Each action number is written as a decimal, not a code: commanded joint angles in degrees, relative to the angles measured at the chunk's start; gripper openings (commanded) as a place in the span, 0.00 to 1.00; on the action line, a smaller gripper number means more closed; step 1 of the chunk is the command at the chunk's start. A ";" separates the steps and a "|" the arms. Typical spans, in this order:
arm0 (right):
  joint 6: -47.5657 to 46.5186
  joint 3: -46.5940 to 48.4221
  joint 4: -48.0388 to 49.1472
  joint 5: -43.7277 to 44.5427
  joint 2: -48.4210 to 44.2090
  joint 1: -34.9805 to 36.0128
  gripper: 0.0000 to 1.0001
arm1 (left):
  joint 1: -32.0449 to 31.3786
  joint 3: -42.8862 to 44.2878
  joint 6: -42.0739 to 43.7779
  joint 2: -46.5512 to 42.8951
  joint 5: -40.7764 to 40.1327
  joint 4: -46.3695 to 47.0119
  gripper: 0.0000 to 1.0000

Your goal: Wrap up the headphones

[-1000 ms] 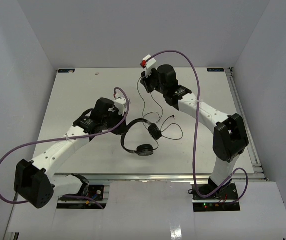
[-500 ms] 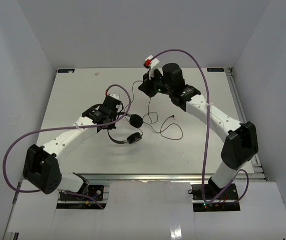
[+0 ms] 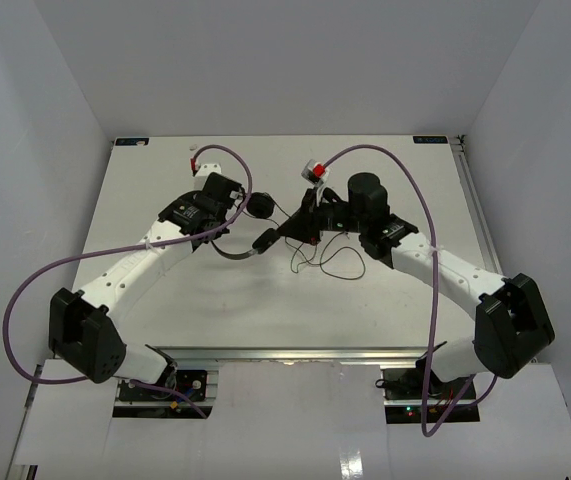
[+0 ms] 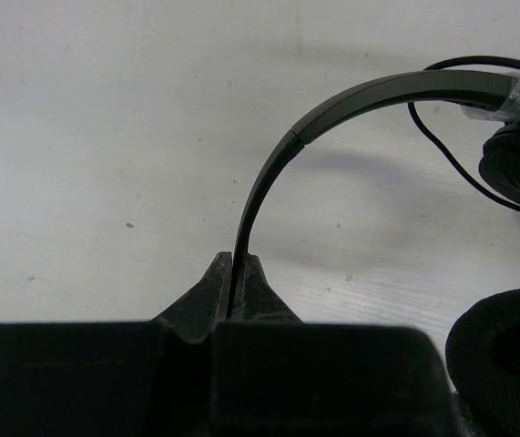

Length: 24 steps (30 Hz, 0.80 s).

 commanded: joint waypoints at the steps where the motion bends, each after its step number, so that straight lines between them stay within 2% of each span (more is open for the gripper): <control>1: 10.00 -5.54 19.68 -11.80 -2.63 0.82 0.08 | 0.51 4.87 -4.46 -1.73 -2.24 0.41 0.00; 9: 19.42 -13.13 36.19 -16.00 -1.66 2.65 0.08 | 0.87 9.72 -7.94 -2.02 -0.99 -1.36 0.00; 24: 19.68 -20.84 46.58 -12.80 2.45 6.57 0.08 | 1.03 13.60 -9.92 -7.93 2.16 -1.95 0.00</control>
